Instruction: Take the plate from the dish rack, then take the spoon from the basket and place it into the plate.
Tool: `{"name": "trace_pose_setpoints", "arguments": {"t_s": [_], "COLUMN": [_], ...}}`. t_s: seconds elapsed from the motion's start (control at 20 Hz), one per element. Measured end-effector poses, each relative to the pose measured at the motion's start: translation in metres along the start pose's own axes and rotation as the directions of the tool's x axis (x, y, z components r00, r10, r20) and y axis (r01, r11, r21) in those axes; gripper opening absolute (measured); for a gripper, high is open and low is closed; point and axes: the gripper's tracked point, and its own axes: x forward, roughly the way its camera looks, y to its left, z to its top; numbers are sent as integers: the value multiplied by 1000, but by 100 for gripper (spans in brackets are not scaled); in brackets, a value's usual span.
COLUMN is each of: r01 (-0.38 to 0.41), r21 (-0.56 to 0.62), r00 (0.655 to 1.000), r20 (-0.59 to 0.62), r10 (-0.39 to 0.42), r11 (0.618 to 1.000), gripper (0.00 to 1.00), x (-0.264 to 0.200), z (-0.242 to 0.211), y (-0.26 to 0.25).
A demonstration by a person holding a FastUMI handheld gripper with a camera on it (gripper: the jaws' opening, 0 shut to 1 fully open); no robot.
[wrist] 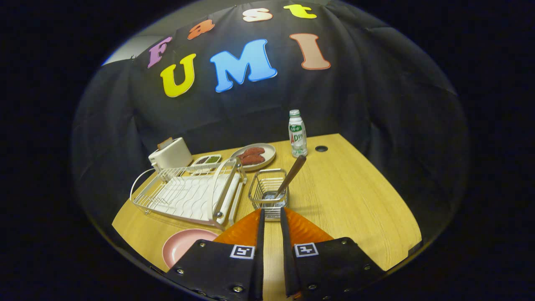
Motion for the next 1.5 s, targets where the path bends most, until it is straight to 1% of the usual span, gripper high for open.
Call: {"name": "trace_pose_setpoints", "arguments": {"t_s": [0.15,0.25,0.35,0.4,0.5,0.55,0.65,0.9,0.95,1.0,1.1,1.15,1.2,1.25,1.35,1.5], "r01": [22,27,28,14,1,-2,-19,-13,-12,-5,-1,-20,-15,-6,-10,16], "r21": [13,46,51,55,70,76,89,134,135,122,149,166,177,171,145,73], "r00": [999,999,999,998,999,999,999,998,997,998,998,998,997,997,997,998], "r20": [41,34,44,53,49,47,45,70,71,69,63,67,75,74,74,60], "r10": [-22,-28,-30,-17,-4,-1,15,4,3,-4,-9,9,2,-7,-1,-20], "r11": [1000,999,998,998,998,997,996,991,991,993,989,986,984,985,989,997], "gripper": [20,25,25,25,30,36,36,36,32,30,18,17,17,7,7,7], "x": [15,27,38,45,56,62,73,87,88,89,87,86,86,85,84,84], "z": [15,18,25,27,27,26,26,35,35,32,35,37,42,44,49,56], "y": [-15,-23,-31,-32,-31,-29,-27,-30,-30,-31,-28,-23,-19,-22,-11,-7]}}
